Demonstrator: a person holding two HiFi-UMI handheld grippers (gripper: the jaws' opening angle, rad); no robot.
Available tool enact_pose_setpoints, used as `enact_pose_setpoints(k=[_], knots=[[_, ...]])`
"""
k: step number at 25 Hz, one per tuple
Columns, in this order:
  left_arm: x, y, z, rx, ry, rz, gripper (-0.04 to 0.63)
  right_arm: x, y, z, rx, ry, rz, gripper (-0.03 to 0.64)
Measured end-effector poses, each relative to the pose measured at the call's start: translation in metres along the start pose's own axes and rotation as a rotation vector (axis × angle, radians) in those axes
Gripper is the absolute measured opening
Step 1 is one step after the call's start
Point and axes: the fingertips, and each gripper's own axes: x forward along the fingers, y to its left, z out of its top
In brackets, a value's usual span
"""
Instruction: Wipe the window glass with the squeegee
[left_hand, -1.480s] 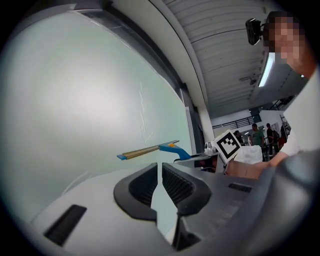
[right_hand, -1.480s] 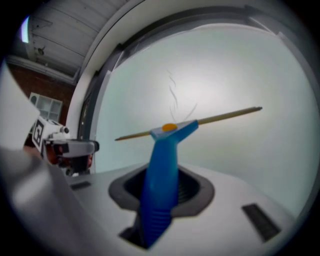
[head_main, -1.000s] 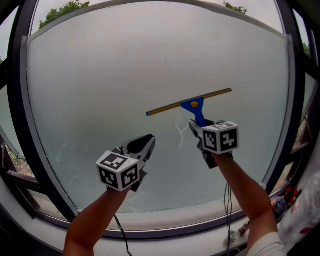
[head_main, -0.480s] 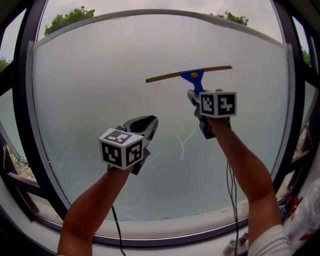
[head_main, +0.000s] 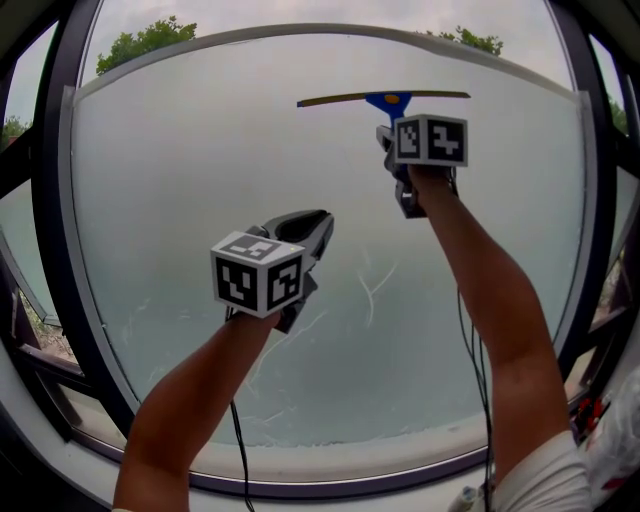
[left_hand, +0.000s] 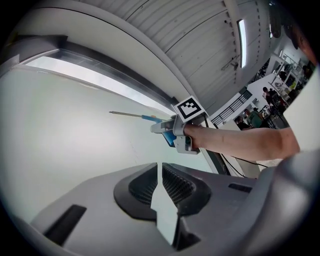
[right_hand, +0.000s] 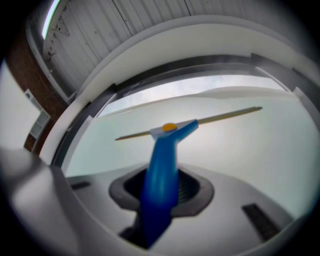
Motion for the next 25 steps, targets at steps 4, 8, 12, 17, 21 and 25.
enact_pose_setpoints(k=[4, 8, 12, 17, 21, 25], knots=[[0.002, -0.003, 0.008, 0.013, -0.005, -0.014, 0.052, 0.014, -0.016, 0.017, 0.031, 0.001, -0.028, 0.118], [0.002, -0.008, 0.011, 0.018, -0.006, -0.024, 0.052, 0.019, -0.03, 0.026, 0.067, 0.011, -0.049, 0.118], [0.001, -0.01, 0.008, 0.018, -0.002, -0.027, 0.052, 0.024, -0.032, 0.027, 0.072, 0.017, -0.048, 0.118], [0.002, -0.014, 0.004, 0.015, 0.008, -0.041, 0.052, 0.033, -0.028, 0.027, 0.071, 0.028, -0.031, 0.118], [0.002, -0.016, 0.0, 0.008, 0.012, -0.049, 0.052, 0.036, -0.029, 0.023, 0.093, 0.04, -0.011, 0.118], [0.001, -0.017, -0.008, -0.011, 0.019, -0.052, 0.052, 0.037, -0.029, 0.019, 0.117, 0.042, 0.007, 0.118]])
